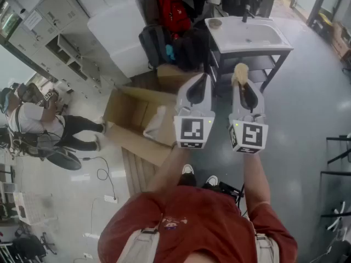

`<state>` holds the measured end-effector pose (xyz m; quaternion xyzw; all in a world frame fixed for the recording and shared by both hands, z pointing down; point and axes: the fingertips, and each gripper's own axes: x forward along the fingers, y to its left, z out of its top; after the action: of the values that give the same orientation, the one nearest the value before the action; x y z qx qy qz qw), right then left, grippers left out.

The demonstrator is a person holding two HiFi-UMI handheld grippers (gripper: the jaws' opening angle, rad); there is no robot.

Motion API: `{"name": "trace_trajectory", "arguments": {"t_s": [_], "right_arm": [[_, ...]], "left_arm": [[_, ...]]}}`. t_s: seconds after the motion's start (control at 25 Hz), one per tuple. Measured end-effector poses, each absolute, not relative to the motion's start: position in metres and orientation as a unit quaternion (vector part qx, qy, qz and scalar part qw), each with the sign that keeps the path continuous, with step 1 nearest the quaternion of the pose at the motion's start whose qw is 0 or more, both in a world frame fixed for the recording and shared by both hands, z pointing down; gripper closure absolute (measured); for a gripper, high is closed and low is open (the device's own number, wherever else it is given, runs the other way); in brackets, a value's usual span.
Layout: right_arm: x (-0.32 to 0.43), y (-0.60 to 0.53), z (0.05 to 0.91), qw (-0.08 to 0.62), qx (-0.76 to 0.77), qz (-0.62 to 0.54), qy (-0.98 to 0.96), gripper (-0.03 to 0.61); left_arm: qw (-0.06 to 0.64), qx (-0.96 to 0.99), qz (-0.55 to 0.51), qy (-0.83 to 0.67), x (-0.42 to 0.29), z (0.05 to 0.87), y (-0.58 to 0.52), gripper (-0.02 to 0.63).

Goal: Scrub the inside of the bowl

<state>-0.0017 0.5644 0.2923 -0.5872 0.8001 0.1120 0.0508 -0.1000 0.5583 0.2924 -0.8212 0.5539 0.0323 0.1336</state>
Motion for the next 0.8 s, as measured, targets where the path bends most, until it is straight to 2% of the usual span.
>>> {"name": "trace_trajectory", "arguments": {"t_s": [0.48, 0.8], "right_arm": [[-0.068, 0.577, 0.287, 0.057, -0.596, 0.116, 0.793, 0.529], [-0.082, 0.573, 0.288, 0.076, -0.616, 0.113, 0.776, 0.529]], "left_arm": [[0.134, -0.831, 0.043, 0.538, -0.158, 0.289, 0.573, 0.607], [0.131, -0.836, 0.054, 0.529, -0.186, 0.292, 0.564, 0.607]]}}
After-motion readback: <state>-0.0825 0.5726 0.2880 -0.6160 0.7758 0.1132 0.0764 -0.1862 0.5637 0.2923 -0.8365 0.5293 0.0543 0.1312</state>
